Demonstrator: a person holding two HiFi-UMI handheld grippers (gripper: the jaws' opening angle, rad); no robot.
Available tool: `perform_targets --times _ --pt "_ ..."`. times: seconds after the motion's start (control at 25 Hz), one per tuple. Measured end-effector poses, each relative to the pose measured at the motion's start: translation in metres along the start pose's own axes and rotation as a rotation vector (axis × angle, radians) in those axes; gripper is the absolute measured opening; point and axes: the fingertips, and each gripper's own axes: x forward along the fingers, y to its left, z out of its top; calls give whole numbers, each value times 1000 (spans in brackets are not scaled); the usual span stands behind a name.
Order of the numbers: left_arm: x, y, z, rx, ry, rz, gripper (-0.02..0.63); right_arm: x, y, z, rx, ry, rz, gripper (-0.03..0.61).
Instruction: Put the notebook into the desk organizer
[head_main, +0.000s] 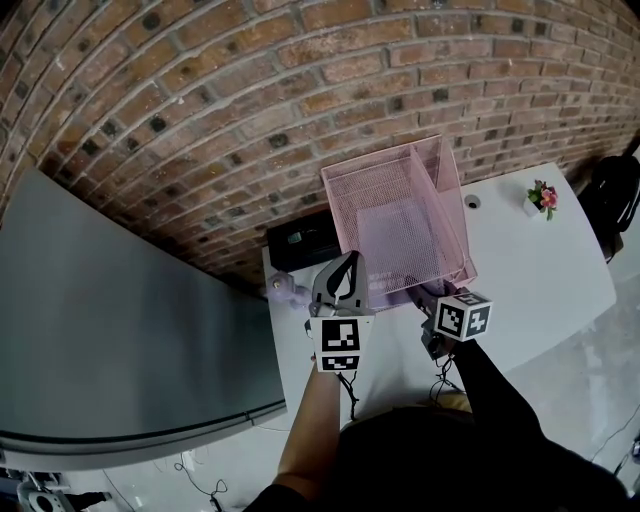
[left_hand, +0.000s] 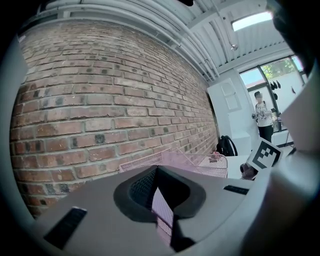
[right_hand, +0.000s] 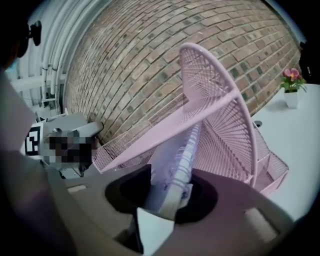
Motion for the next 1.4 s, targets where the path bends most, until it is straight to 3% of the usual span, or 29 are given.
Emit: perform_targets --times 0.12,0.28,0.52,0.92,1.4 --pt "-1 0 1 -7 -7 -2 8 0 4 -10 -31 54 17 183" --pt "-1 -3 3 -9 -13 -10 8 -5 8 -11 -48 110 -31 184" --pt "-5 -1 3 -11 -20 -9 8 -14 1 -30 76 195 -56 183" --pt "-10 3 5 -15 -26 -3 8 -23 -10 -41 111 275 -175 184" --pt "-19 -7 9 -36 -36 -29 8 -30 -21 -51 146 224 -188 255"
